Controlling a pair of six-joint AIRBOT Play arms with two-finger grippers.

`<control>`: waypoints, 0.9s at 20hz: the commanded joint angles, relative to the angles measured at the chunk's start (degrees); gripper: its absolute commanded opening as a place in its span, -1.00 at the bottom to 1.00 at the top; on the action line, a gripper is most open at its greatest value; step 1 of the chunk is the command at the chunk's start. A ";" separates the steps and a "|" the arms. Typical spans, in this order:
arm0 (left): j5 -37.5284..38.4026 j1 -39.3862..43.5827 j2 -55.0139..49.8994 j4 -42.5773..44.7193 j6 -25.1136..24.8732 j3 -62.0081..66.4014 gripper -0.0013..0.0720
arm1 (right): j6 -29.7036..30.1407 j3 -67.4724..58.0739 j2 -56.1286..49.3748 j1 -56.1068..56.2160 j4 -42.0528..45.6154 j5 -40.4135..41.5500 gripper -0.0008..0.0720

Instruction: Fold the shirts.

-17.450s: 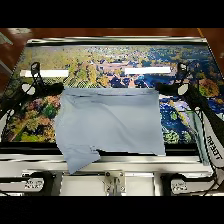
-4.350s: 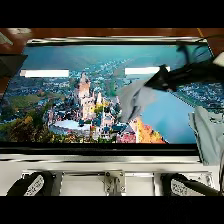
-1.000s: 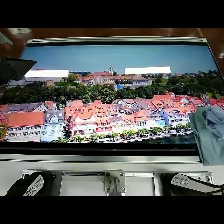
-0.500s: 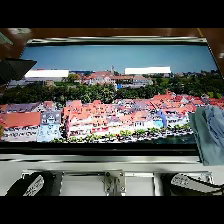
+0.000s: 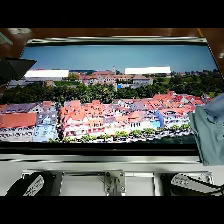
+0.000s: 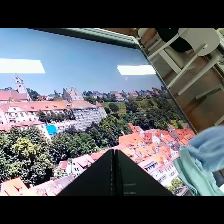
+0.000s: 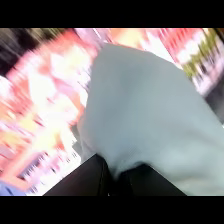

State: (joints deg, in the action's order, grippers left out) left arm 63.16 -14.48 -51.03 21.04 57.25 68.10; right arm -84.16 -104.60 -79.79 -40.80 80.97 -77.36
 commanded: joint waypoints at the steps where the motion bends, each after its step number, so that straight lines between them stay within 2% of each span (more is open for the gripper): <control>1: 0.22 -0.02 -0.02 0.00 0.00 -0.02 -0.86 | 2.16 -8.13 -0.04 -0.04 -16.35 11.43 -0.78; 4: 1.31 -0.02 -0.02 0.00 -0.02 -0.02 -0.86 | 9.09 -8.13 -1.53 -0.09 -15.67 6.49 -0.78; 5: 1.53 -0.02 -0.02 0.00 -0.02 -0.02 -0.86 | 9.73 -8.11 -2.36 -0.09 -14.01 4.33 -0.78; 7: 1.64 -0.02 -0.02 0.00 -0.02 -0.02 -0.86 | 10.56 -8.00 -4.70 -0.09 -9.60 -3.21 -0.78; 9: 1.64 -0.02 -0.02 0.00 -0.02 -0.02 -0.86 | 15.06 -6.16 -7.13 -0.09 -6.29 -11.80 -0.78; 11: 1.64 -0.02 -0.02 0.00 0.00 -0.02 -0.86 | 17.05 -4.07 -8.81 -0.04 0.07 -17.35 -0.78; 15: 1.60 -0.02 -0.15 0.00 -0.02 -0.02 -0.86 | 19.02 -3.41 -8.98 -0.04 3.67 -15.74 -0.78; 18: 1.62 0.00 -0.83 0.00 -0.02 -0.02 -0.86 | 17.79 -2.29 -9.20 -0.11 9.29 -19.71 -0.78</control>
State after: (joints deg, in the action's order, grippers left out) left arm 64.77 -14.48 -51.42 21.02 57.25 68.10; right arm -66.39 -107.87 -88.58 -40.82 83.99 -93.30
